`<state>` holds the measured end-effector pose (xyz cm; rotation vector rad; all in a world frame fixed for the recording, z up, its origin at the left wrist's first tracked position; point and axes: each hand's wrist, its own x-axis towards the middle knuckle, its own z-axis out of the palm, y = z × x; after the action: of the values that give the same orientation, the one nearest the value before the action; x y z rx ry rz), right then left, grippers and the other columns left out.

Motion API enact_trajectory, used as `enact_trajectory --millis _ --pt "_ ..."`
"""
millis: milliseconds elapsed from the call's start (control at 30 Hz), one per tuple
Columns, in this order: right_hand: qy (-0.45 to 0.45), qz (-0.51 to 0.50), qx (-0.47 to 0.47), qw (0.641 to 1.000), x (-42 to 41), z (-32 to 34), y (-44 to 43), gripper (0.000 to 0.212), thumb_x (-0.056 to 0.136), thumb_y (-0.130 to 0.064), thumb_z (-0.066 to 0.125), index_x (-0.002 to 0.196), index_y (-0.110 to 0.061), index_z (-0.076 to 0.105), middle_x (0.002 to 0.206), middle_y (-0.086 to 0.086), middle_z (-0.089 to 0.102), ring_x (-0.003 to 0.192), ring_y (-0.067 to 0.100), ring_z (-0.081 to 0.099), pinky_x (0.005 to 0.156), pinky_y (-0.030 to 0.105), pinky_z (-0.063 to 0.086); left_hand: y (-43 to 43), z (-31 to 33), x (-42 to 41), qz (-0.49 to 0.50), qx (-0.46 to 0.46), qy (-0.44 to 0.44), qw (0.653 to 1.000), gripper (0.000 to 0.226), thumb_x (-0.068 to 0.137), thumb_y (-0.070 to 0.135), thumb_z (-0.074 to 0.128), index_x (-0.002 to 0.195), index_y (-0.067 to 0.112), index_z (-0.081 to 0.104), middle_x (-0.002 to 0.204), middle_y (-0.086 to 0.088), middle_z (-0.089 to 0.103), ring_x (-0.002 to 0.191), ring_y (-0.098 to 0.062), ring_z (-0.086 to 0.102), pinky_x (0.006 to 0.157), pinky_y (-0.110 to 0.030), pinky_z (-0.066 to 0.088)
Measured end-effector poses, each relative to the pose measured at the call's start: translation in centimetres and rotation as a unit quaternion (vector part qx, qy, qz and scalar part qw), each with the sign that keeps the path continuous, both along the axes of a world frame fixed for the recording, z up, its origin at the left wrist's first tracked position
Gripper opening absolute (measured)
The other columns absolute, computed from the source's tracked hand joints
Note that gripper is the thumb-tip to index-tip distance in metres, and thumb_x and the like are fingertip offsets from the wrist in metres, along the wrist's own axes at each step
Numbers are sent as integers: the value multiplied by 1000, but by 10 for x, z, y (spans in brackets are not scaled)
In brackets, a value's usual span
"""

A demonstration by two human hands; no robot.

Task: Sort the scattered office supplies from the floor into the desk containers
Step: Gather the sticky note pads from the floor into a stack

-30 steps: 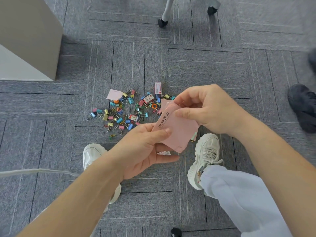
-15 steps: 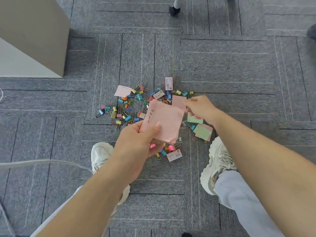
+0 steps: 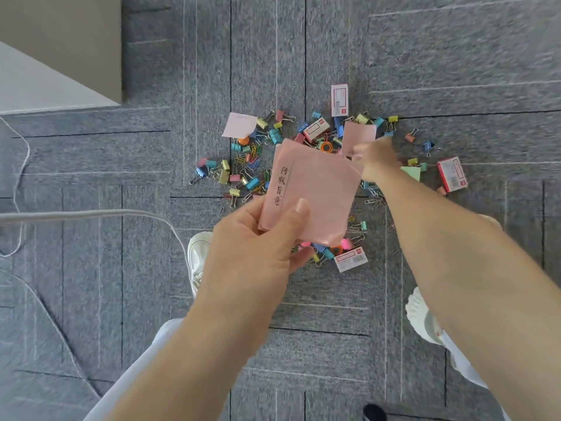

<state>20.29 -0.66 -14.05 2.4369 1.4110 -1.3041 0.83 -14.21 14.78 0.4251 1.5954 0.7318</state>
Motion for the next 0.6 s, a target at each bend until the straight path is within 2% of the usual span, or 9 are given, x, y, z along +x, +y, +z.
enact_trajectory --millis 67,100,167,233,267,300,333,467,600 --pt "-12 -18 12 1000 3 -12 1 25 83 -27 61 102 -12 65 112 18 51 102 36 55 84 36 47 0 4 0 6 1 -9 1000 3 86 18 70 85 18 73 86 -2 76 84 -17 71 77 -39 60" --pt "-16 -30 29 999 3 -5 0 3 83 -15 57 82 -13 58 98 17 49 90 30 52 70 32 40 -1 5 0 13 1 -14 1000 4 86 17 70 84 18 73 86 -2 76 82 -17 71 76 -38 59" --pt "-5 -34 57 998 -3 22 -5 22 81 4 48 67 -13 54 82 16 47 81 24 51 62 29 33 -1 7 0 20 -1 -29 999 2 87 17 69 86 17 71 85 -2 74 77 -14 67 75 -36 59" --pt "15 -54 80 995 -4 52 -13 32 85 7 47 76 -14 70 79 7 48 88 20 61 68 26 42 1 14 1 16 4 -40 999 2 88 17 69 88 17 70 82 0 73 72 -12 65 74 -35 59" --pt "30 -82 100 991 -2 69 -15 31 88 4 50 88 -13 77 102 5 73 97 21 65 74 26 47 3 18 3 13 8 -44 999 2 89 16 68 88 17 70 80 1 73 70 -12 65 73 -36 59" --pt "49 -105 118 986 0 89 -18 28 90 0 54 98 -10 78 106 18 73 103 23 66 79 25 48 4 22 5 11 12 -49 999 4 89 15 68 89 18 69 81 2 74 71 -12 66 73 -36 59" --pt "74 -113 130 982 2 112 -19 25 90 -2 57 103 -9 77 110 13 73 102 23 67 79 25 48 5 26 7 12 15 -55 998 5 90 14 67 91 19 69 83 2 74 73 -14 67 72 -36 59" --pt "187 -163 147 957 21 233 -29 44 85 6 62 122 -16 66 96 8 68 70 21 58 62 31 47 3 43 12 29 11 -91 995 7 93 13 65 98 18 64 92 0 73 76 -14 69 68 -32 57" --pt "283 -246 170 911 27 351 -75 61 83 12 59 130 -26 54 84 7 60 57 12 52 61 28 46 -5 66 14 15 21 -123 992 17 92 14 66 109 15 63 96 -1 75 78 -14 72 71 -34 57"
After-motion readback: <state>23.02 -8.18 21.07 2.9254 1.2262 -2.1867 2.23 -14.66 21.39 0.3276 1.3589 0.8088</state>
